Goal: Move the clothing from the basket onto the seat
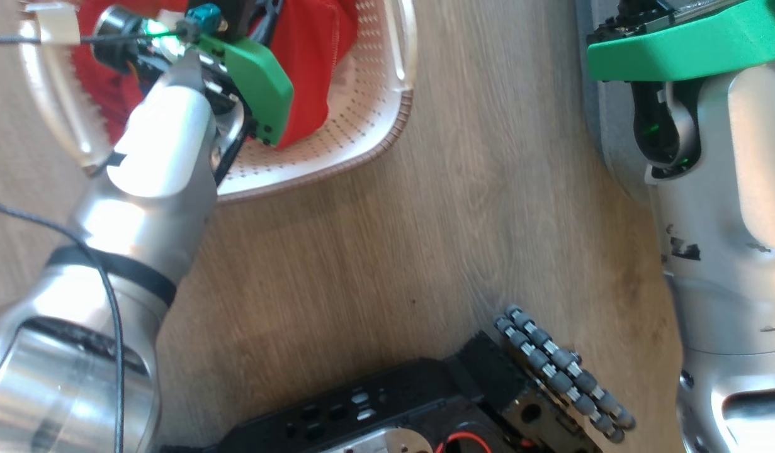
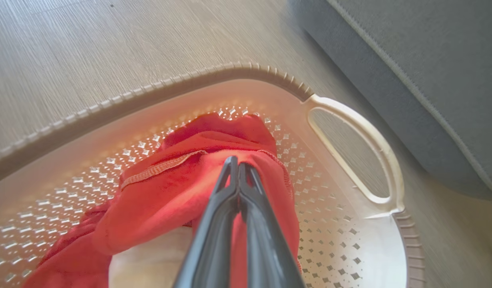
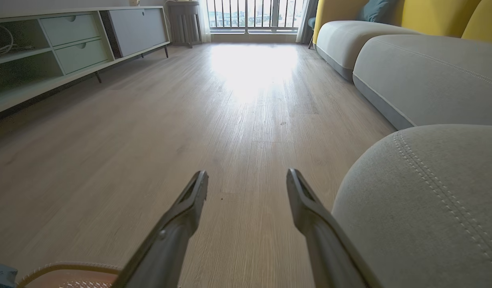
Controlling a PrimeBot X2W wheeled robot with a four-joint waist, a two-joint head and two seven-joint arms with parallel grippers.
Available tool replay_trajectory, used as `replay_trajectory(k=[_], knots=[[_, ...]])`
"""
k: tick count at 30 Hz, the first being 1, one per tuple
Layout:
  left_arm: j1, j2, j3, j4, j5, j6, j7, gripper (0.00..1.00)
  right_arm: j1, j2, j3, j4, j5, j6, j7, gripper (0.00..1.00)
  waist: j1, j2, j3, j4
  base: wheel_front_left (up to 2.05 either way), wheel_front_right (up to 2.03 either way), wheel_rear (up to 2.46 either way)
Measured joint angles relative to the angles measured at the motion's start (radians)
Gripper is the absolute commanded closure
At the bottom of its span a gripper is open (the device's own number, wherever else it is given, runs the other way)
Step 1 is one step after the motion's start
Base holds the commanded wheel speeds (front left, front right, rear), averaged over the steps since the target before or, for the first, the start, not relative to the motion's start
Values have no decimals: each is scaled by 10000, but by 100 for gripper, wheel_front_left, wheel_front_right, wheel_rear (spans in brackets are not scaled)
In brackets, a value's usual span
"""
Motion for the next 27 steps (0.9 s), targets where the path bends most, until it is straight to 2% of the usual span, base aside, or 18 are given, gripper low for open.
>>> replay_trajectory(k=[14,27], knots=[[1894,-314,1835,-1889,-357,-144,0,100,491,-2,-54,1168,-725,0,0,0,0,0,-2163,1079,0,0,0],[3540,-449,2203,-3244,-326,-314,0,100,1718,-176,-17,2188,-765,0,0,0,-1,1,-4614,1927,0,0,0]])
